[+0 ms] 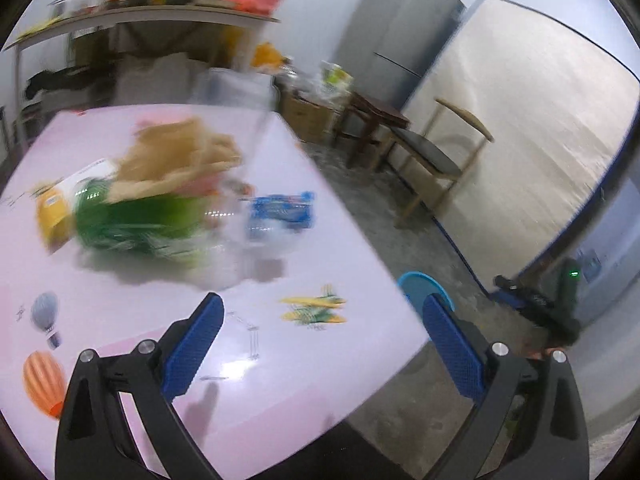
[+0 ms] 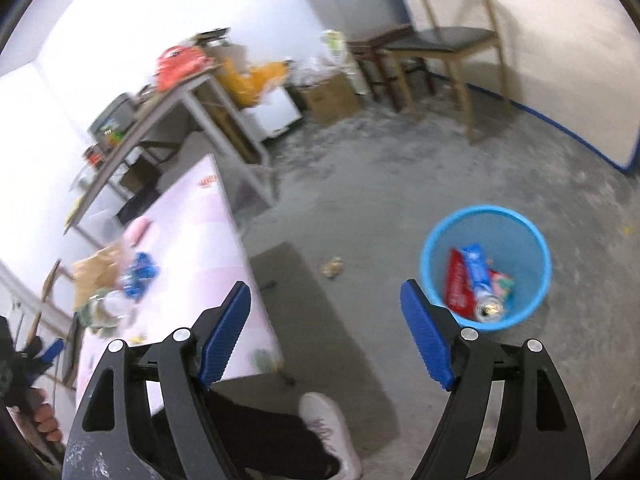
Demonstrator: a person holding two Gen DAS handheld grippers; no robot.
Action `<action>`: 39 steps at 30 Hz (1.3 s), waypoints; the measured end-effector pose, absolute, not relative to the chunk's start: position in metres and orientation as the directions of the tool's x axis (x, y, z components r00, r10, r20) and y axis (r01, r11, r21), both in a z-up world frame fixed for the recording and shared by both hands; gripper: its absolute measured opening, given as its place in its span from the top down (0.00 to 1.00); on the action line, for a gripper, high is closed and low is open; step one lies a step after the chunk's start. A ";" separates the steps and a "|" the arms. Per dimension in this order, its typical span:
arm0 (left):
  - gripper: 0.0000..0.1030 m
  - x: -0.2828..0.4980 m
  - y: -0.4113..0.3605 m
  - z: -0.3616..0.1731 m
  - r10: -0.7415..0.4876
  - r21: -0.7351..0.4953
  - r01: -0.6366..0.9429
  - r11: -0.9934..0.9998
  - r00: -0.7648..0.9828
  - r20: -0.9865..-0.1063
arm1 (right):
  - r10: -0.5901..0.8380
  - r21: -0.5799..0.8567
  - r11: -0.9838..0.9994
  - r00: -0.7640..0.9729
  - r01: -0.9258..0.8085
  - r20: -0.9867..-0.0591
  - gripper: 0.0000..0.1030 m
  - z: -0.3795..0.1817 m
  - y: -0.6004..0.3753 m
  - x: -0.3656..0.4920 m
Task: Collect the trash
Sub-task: 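Move both tools back toward the table of trash, then grasp the green plastic bottle with the right gripper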
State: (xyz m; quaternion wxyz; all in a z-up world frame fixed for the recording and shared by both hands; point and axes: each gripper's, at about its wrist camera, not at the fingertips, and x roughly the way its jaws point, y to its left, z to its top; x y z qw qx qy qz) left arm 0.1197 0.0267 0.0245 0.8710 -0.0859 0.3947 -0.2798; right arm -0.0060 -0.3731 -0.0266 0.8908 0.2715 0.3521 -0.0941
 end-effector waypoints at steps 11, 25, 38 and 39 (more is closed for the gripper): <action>0.06 0.126 0.087 0.010 -0.514 -0.381 0.346 0.858 0.618 -0.595 | 0.301 0.433 0.901 0.731 -0.008 -0.612 0.28 0.003 -0.246 0.077; 0.20 0.141 0.112 -0.014 -0.588 -0.502 0.326 0.801 0.587 -0.557 | 0.595 0.526 0.803 0.427 -0.279 -0.681 0.34 -0.024 -0.120 0.242; 0.27 0.141 0.156 -0.028 -0.630 -0.604 0.252 0.756 0.528 -0.569 | 0.849 0.819 0.516 0.027 -0.249 -0.527 0.38 -0.049 -0.083 0.195; 0.27 0.140 0.160 -0.030 -0.626 -0.607 0.239 0.758 0.526 -0.575 | 0.866 0.841 0.488 0.006 -0.233 -0.501 0.38 -0.051 -0.082 0.190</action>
